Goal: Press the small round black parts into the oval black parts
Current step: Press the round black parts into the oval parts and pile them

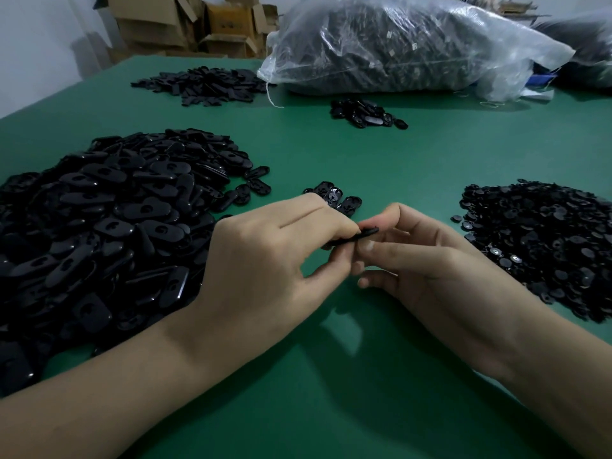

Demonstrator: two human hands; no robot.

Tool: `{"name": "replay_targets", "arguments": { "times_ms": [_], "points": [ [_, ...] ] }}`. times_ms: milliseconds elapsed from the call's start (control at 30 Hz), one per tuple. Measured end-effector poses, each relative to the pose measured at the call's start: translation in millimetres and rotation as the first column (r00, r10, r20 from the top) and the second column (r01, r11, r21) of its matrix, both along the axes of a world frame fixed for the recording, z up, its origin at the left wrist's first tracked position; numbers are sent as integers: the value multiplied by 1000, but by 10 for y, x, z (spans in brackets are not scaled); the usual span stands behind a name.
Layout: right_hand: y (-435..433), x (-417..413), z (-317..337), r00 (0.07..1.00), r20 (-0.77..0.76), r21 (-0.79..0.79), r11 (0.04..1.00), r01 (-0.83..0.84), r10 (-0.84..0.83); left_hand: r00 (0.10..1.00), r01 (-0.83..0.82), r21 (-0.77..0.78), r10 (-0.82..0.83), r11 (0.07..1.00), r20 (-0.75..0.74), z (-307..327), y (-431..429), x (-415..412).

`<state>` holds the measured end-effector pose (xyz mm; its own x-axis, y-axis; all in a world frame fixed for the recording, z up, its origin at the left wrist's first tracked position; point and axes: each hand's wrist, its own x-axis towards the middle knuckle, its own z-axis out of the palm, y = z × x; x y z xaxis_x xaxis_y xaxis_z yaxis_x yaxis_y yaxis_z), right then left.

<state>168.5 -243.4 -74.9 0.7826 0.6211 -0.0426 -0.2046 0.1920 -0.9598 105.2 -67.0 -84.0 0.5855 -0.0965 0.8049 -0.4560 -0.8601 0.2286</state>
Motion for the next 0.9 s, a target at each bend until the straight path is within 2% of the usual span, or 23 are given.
{"name": "replay_targets", "arguments": {
  "times_ms": [133,300,500,600,633,767,833,900],
  "points": [
    [20,-9,-24,979,193,-72,994,87,-72,992,12,-135,-29,991,-121,-31,22,57],
    [20,63,-38,843,523,-144,961,235,-127,975,-13,-243,-42,970,-219,-60,42,109],
    [9,186,-95,703,696,-220,889,401,-144,933,-84,-290,-27,953,-359,-24,105,160],
    [-45,299,-124,521,845,-284,727,625,-118,905,-175,-218,70,960,-419,91,250,224],
    [-50,321,-128,486,870,-310,671,674,-86,884,-207,-182,104,961,-455,131,307,242],
    [-26,330,-154,438,892,-420,552,720,108,765,-314,17,264,949,-588,212,480,267],
    [-14,332,-157,428,878,-474,517,713,214,719,-342,124,344,932,-604,224,525,273],
    [-8,332,-157,455,847,-530,498,686,274,711,-345,216,404,914,-575,214,533,280]
  ]
}}
